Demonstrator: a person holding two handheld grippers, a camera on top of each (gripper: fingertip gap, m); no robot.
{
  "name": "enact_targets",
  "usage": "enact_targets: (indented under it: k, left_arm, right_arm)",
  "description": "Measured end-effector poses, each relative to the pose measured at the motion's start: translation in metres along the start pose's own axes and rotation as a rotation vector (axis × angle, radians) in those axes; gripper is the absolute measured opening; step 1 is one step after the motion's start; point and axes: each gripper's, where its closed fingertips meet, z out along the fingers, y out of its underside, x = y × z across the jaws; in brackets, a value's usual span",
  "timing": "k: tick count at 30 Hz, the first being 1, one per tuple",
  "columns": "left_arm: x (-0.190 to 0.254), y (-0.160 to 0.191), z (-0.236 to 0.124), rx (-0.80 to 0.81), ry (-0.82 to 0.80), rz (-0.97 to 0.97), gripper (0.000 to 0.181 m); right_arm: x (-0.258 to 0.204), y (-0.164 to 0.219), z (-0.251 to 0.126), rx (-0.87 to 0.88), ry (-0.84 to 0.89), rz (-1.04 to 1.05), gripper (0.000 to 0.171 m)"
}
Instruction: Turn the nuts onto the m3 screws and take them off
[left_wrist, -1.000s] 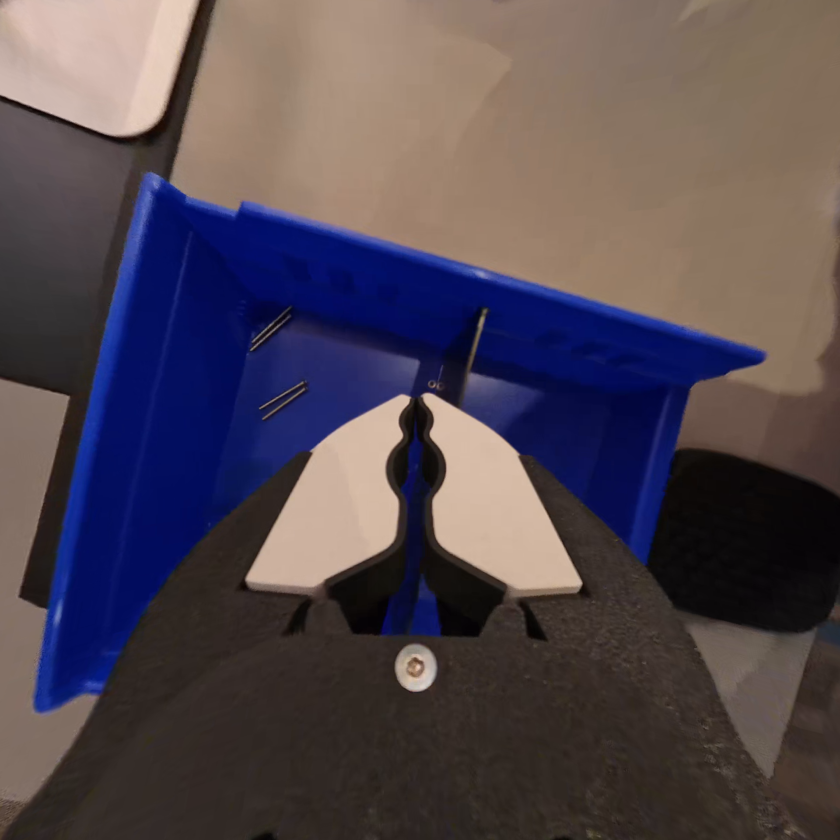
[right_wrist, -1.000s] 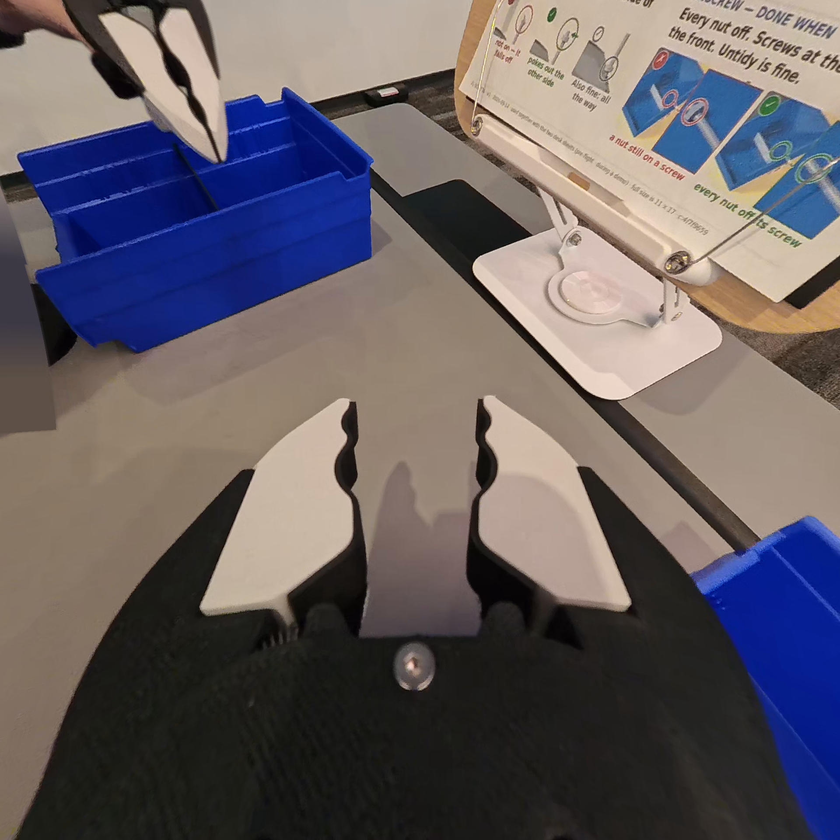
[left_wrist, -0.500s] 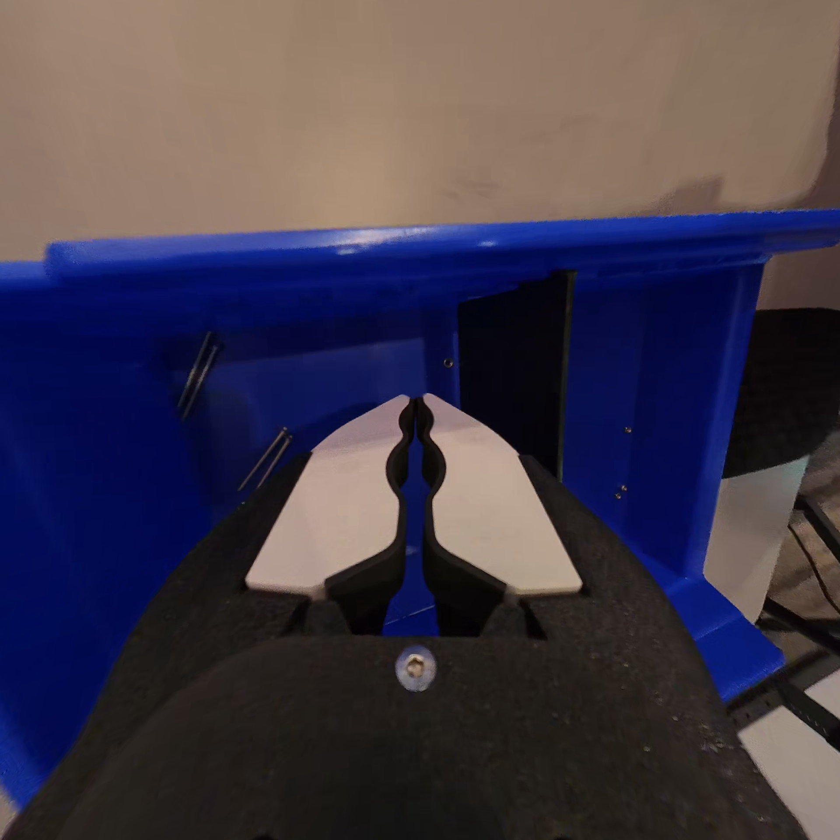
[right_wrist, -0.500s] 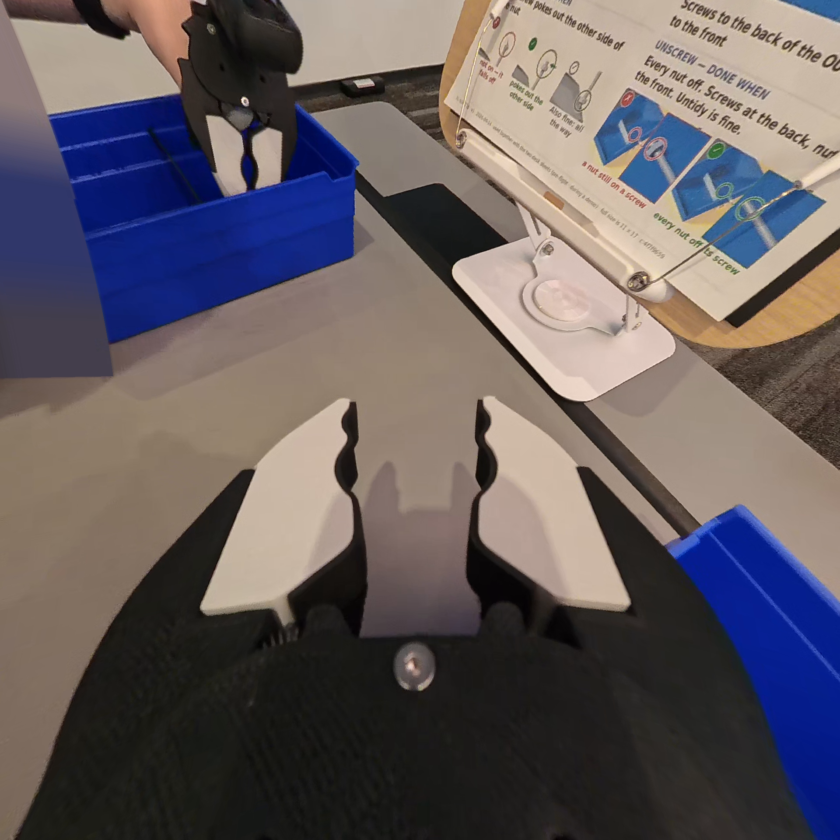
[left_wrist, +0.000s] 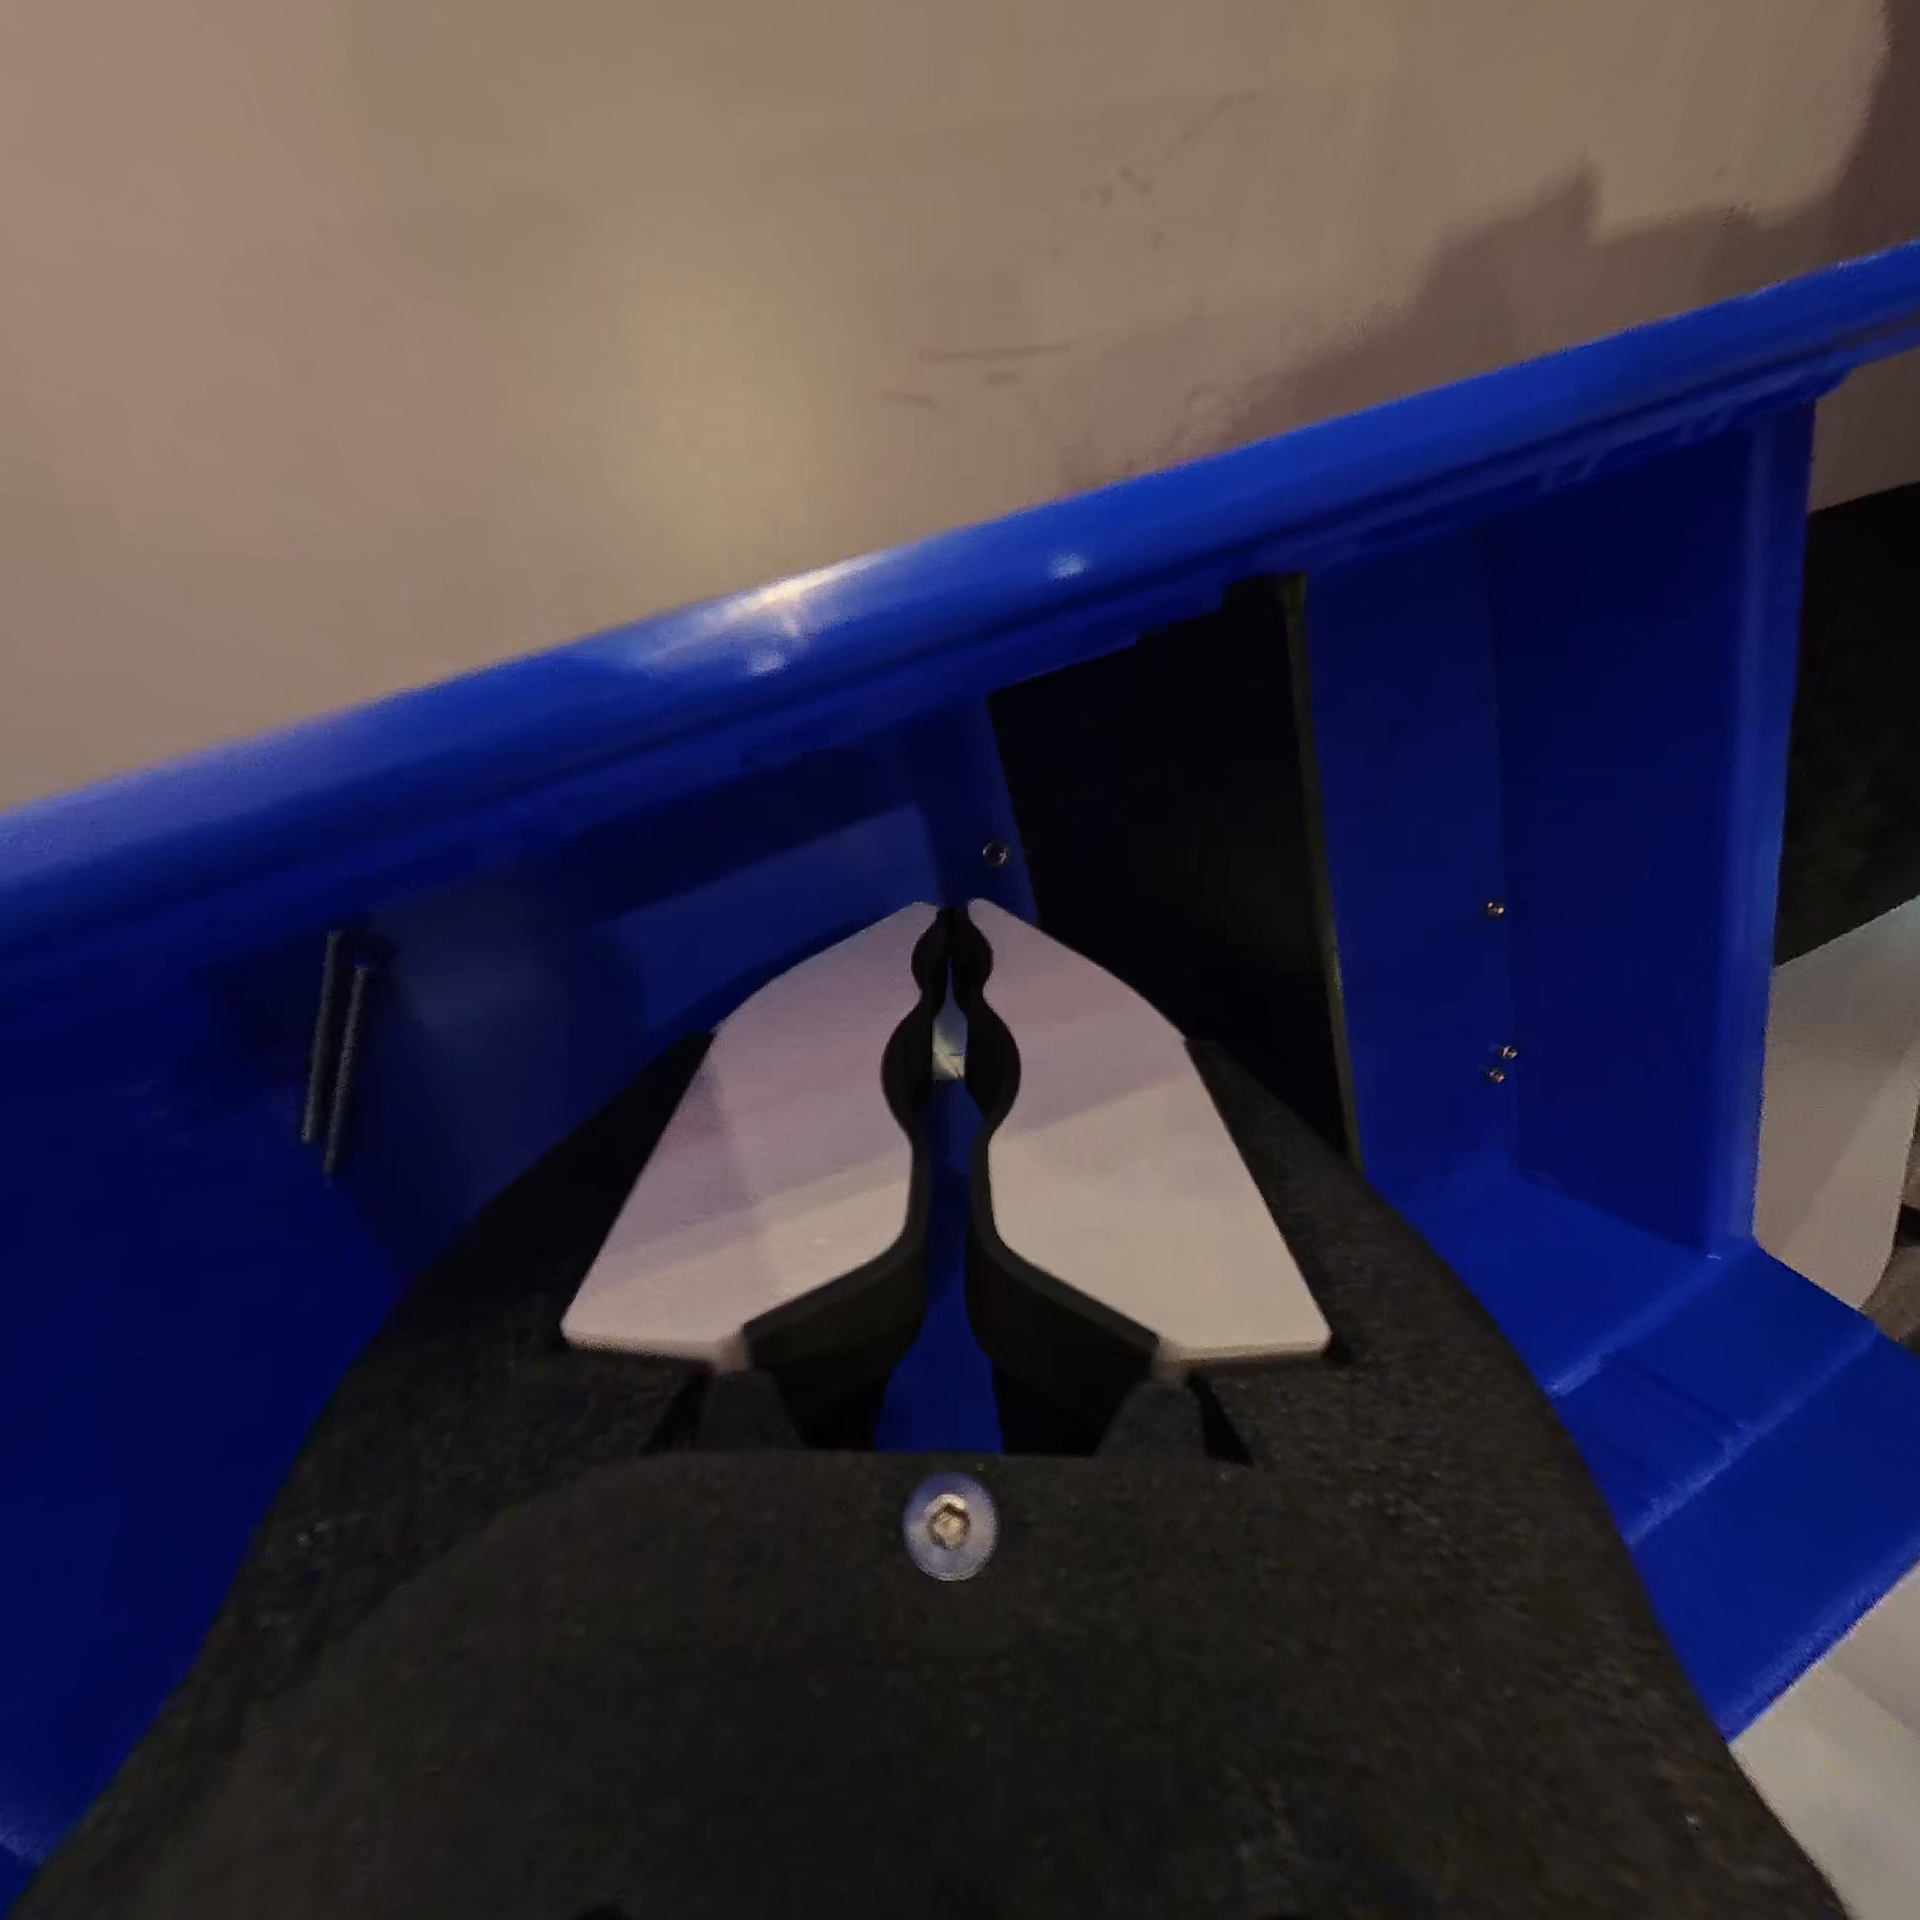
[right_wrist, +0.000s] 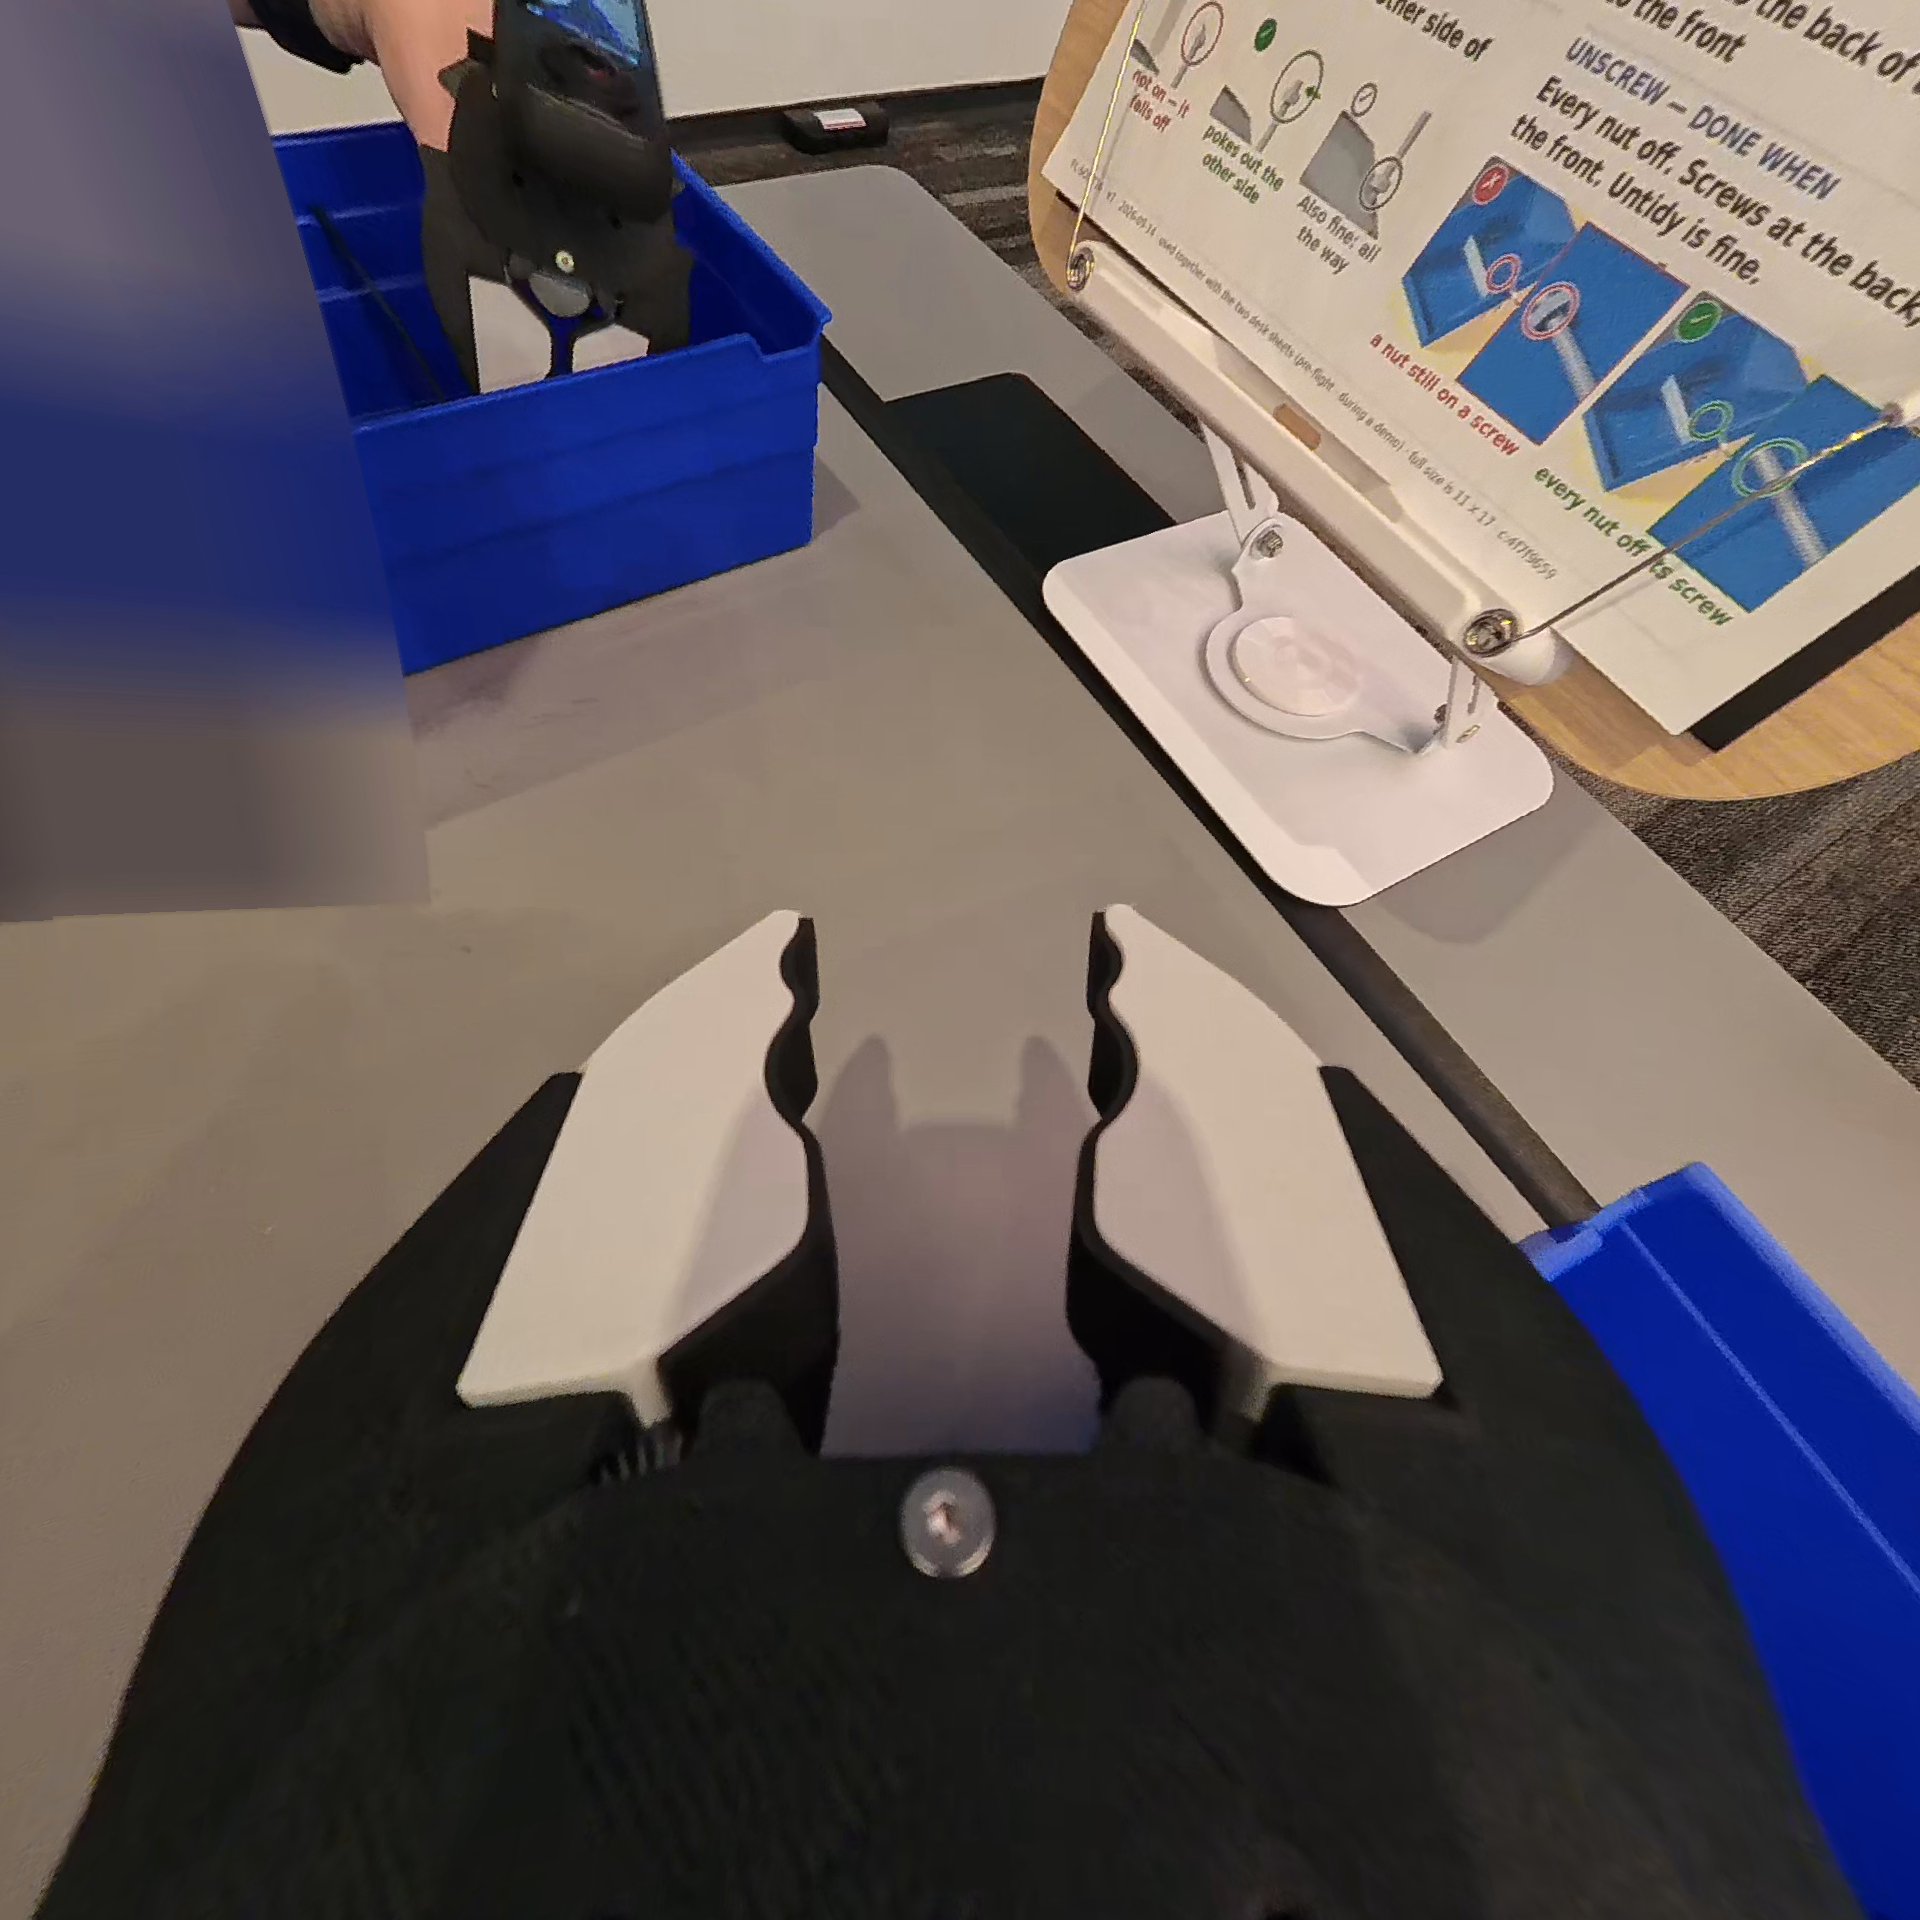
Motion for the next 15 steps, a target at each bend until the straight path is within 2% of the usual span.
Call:
enact_targets:
  k: [11,15]
  left_arm:
    - [-0.001,0.000,0.009,-0.011,-0.024,0.075,0.000]
    - [0.008,-0.003,0.013,-0.010,0.028,0.100,0.000]
  right_arm:
    - [-0.006,-0.006,0.001,0.011,-0.015,-0.013,0.051]
    - [-0.008,-0.004,0.003,0.001,-0.025,-0.013,0.051]
